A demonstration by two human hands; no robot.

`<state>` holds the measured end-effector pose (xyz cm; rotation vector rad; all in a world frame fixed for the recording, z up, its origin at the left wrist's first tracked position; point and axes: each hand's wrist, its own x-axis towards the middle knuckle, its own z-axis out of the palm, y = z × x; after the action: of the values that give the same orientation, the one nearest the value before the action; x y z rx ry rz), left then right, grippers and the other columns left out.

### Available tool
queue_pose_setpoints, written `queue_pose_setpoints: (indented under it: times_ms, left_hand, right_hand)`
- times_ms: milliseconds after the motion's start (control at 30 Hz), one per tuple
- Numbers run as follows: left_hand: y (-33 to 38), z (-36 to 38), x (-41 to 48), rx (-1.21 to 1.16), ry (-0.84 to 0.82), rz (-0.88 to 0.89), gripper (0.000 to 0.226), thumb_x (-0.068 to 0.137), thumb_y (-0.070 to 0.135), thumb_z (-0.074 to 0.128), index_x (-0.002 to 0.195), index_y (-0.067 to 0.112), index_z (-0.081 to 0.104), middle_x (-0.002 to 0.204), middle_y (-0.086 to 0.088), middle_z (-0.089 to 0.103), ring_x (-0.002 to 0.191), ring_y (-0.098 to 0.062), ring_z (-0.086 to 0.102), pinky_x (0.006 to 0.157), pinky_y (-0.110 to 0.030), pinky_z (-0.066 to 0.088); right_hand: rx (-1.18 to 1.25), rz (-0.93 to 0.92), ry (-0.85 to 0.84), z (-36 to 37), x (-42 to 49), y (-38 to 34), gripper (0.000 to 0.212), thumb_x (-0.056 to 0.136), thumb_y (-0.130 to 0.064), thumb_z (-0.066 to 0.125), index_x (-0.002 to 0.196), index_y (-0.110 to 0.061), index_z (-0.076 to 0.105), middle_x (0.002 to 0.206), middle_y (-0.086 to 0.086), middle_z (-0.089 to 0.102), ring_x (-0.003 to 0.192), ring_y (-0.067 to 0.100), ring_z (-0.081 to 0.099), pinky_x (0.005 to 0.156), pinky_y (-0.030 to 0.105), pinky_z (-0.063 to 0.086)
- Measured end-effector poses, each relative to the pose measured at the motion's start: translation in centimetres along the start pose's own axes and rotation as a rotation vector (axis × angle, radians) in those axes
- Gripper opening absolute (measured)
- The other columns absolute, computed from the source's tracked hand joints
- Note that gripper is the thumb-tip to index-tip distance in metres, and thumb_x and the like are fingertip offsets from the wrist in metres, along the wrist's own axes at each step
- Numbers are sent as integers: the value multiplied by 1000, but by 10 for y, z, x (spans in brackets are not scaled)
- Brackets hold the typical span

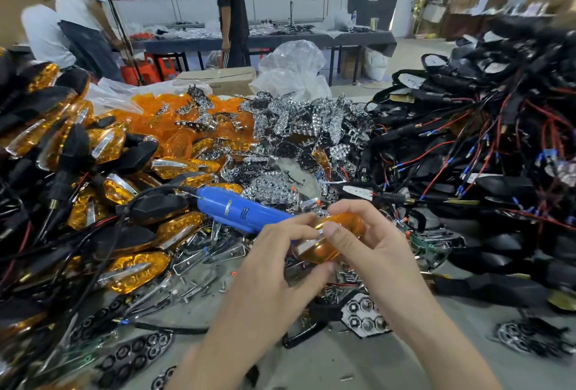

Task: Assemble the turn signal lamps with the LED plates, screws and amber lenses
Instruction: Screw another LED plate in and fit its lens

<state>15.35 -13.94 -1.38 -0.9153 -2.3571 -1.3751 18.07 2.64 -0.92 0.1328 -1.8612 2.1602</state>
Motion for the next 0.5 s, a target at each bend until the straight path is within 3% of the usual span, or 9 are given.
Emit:
queue_pose_setpoints:
  times_ms: [167, 233, 300, 367, 500]
  left_hand:
    - [-3, 1, 2, -177, 38, -148, 33, 84, 35, 75, 102, 49, 51, 120, 27, 63, 111, 1, 60, 90, -16, 45]
    - [-6, 2, 3, -270, 31, -221, 29, 88, 30, 75, 101, 44, 53, 107, 17, 67, 94, -4, 64, 82, -24, 49]
    - [-6, 3, 3, -356, -13, -263, 24, 90, 29, 73, 103, 38, 54, 99, 10, 68, 81, -5, 62, 74, -18, 47]
    - [-4, 7, 2, -427, -86, -278, 25, 92, 29, 72, 109, 36, 55, 104, 9, 68, 86, -4, 63, 75, -12, 47]
    - [-1, 16, -3, -466, -204, -250, 33, 91, 32, 71, 118, 38, 55, 114, 13, 67, 102, -10, 67, 87, -23, 53]
  right_hand:
    - [-218, 21, 55, -15, -7, -8, 30, 87, -57, 64, 116, -51, 62, 108, -3, 74, 93, 15, 74, 75, 29, 59]
    - [-364, 12, 154, -32, -17, -11, 14, 95, -51, 61, 109, -54, 62, 100, -9, 73, 82, 9, 71, 70, 28, 53]
    - [-487, 62, 187, -49, -33, -10, 11, 98, -42, 60, 103, -50, 65, 88, -14, 69, 71, 14, 65, 67, 39, 51]
    - [-639, 146, 170, -62, -50, -8, 11, 92, -48, 60, 102, -52, 65, 86, -18, 67, 71, 13, 63, 69, 41, 51]
    - [-870, 284, 82, -70, -74, -8, 21, 85, -62, 63, 104, -58, 57, 101, -15, 64, 86, -6, 59, 79, 26, 47]
